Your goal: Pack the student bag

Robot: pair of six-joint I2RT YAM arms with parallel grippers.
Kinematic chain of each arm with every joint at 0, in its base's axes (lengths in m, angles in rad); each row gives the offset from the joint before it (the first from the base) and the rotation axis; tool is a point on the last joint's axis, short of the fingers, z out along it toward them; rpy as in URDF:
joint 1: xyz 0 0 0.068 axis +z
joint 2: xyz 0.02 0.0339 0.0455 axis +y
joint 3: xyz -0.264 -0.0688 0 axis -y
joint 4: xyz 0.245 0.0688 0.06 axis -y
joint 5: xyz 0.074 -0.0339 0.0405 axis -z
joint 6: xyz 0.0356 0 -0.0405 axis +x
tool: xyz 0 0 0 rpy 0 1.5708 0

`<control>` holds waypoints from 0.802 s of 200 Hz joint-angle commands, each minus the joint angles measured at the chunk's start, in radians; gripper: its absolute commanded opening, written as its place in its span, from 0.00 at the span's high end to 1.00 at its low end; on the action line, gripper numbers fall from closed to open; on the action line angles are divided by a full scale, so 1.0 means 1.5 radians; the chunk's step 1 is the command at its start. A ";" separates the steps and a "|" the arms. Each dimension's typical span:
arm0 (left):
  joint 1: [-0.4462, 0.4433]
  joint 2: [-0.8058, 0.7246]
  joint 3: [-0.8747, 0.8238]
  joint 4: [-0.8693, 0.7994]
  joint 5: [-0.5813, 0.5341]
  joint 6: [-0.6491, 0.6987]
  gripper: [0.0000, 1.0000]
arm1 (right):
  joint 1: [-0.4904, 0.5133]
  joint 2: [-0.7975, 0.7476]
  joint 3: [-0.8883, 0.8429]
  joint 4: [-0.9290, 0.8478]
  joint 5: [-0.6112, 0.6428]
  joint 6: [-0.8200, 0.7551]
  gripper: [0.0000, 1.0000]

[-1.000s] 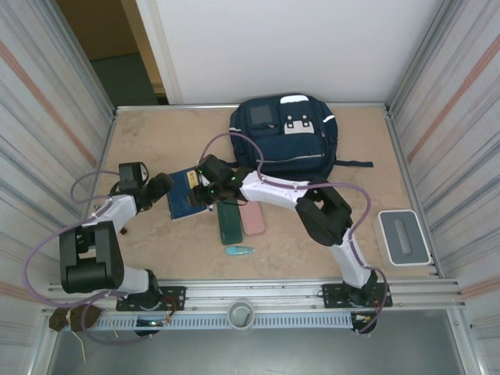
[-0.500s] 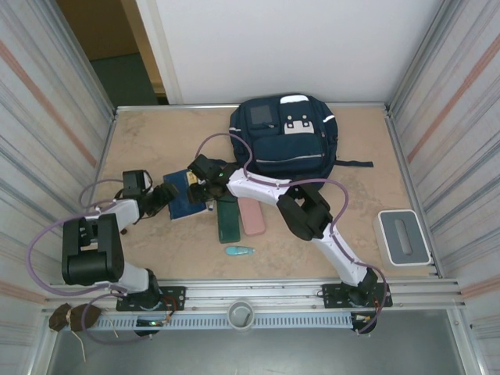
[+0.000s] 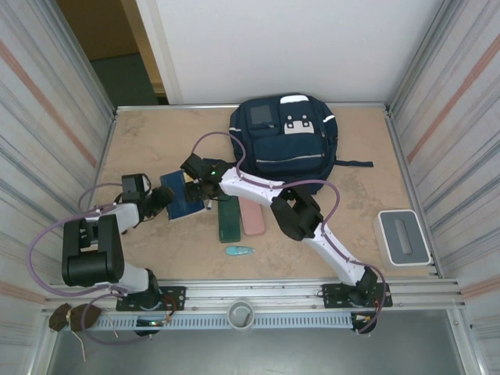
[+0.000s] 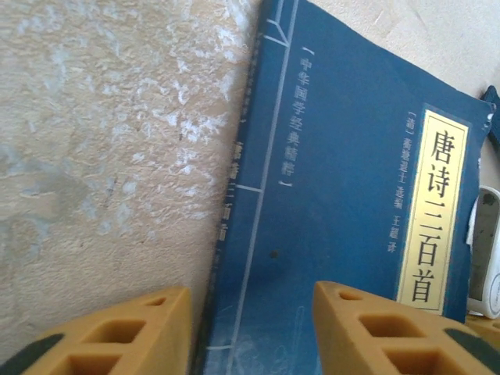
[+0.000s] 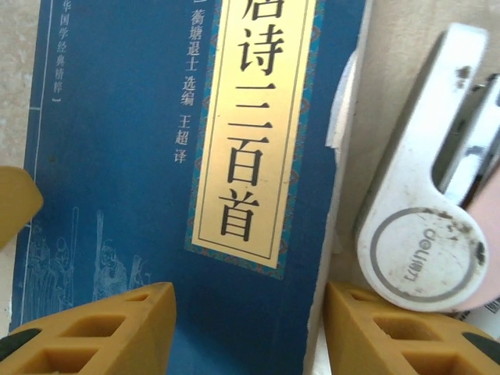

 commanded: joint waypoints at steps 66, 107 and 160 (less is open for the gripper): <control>-0.029 -0.009 -0.039 0.032 0.029 -0.046 0.64 | -0.007 -0.024 -0.017 0.052 -0.073 0.060 0.91; 0.006 -0.073 -0.055 0.028 0.038 -0.056 0.61 | -0.022 -0.116 -0.104 0.141 -0.152 0.057 1.00; 0.048 -0.171 -0.076 0.034 0.122 -0.099 0.36 | -0.059 -0.240 -0.270 0.298 -0.230 0.133 1.00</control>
